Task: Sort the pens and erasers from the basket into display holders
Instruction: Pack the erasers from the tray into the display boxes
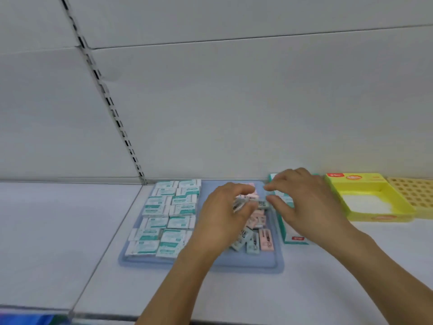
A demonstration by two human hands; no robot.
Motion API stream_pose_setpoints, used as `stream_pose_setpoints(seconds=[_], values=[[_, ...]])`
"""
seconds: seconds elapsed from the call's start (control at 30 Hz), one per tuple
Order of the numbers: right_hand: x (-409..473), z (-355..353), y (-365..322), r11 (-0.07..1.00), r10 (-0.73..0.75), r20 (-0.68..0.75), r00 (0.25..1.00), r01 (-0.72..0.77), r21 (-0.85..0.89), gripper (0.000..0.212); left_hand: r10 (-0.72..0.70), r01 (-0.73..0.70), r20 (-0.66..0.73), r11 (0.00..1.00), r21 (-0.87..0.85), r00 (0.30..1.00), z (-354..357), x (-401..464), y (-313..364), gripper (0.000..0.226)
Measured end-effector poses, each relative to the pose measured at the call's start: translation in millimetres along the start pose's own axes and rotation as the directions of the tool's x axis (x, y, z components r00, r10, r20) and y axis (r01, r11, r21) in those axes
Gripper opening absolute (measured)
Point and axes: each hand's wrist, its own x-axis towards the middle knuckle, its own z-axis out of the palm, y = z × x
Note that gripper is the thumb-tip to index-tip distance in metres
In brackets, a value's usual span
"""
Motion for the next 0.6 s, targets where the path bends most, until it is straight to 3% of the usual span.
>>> stream_pose_setpoints(seconds=[0.23, 0.4, 0.6], values=[[13, 33, -79, 0.952, -0.186, 0.206, 0.961, 0.125, 0.28, 0.034, -0.168, 0.184, -0.135, 0.977, 0.112, 0.976, -88, -55, -65, 0.023], [25, 57, -120, 0.965, -0.231, 0.385, 0.894, 0.161, 0.207, 0.047, -0.325, 0.276, 0.161, 0.924, 0.264, 0.932, -137, -73, -87, 0.04], [36, 60, -134, 0.965, -0.167, 0.544, 0.822, 0.023, 0.261, 0.04, -0.327, 0.26, 0.187, 0.914, 0.311, 0.926, -138, -68, -84, 0.052]])
